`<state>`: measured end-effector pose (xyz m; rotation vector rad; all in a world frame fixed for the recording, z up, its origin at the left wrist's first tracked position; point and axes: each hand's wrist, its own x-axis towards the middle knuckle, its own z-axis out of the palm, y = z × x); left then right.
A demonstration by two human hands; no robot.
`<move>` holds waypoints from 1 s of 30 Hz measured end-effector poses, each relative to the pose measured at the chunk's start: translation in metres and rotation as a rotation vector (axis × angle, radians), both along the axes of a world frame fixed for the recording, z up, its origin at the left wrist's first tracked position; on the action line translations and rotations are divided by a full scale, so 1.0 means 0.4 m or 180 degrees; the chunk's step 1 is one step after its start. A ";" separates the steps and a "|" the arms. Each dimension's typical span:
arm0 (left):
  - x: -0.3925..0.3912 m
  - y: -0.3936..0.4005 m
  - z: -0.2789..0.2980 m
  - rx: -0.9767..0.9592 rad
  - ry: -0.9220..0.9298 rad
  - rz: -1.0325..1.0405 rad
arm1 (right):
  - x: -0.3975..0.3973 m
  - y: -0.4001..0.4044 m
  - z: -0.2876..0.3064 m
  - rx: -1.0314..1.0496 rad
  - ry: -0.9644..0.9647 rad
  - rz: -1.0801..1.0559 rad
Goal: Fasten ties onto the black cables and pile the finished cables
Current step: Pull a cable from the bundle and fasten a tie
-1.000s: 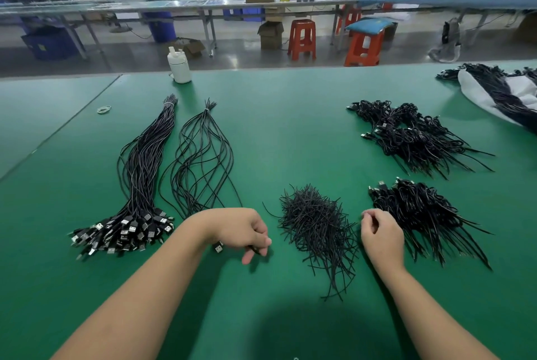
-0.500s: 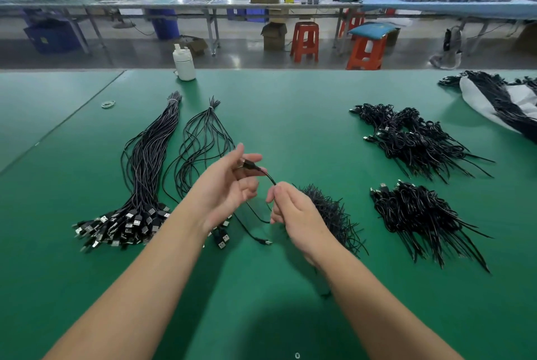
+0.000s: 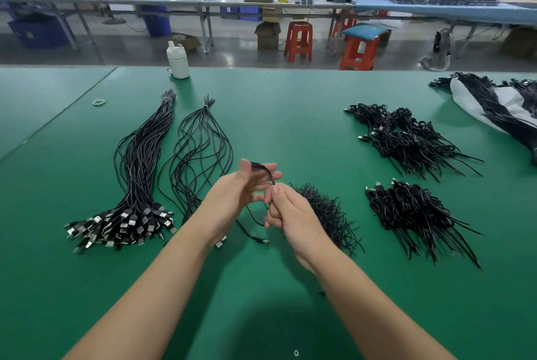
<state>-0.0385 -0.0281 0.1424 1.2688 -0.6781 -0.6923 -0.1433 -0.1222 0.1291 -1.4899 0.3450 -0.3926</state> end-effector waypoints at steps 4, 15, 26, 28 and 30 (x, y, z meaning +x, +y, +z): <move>0.009 -0.009 -0.009 0.0139 -0.0023 0.0569 | -0.006 0.020 -0.009 -0.0026 0.0044 0.0199; -0.013 -0.018 -0.014 0.0497 0.0154 -0.0309 | -0.006 0.016 -0.012 -0.0105 0.0087 0.0285; 0.004 -0.028 0.003 -0.0848 0.1174 0.0209 | -0.006 0.031 -0.033 0.0273 0.0075 0.0670; 0.041 -0.008 0.036 -0.1478 0.1755 0.0063 | -0.011 0.036 -0.050 0.0566 0.0132 0.0825; 0.069 0.029 0.062 -0.1416 0.1885 -0.0282 | -0.015 0.030 -0.063 0.1120 0.0125 0.0931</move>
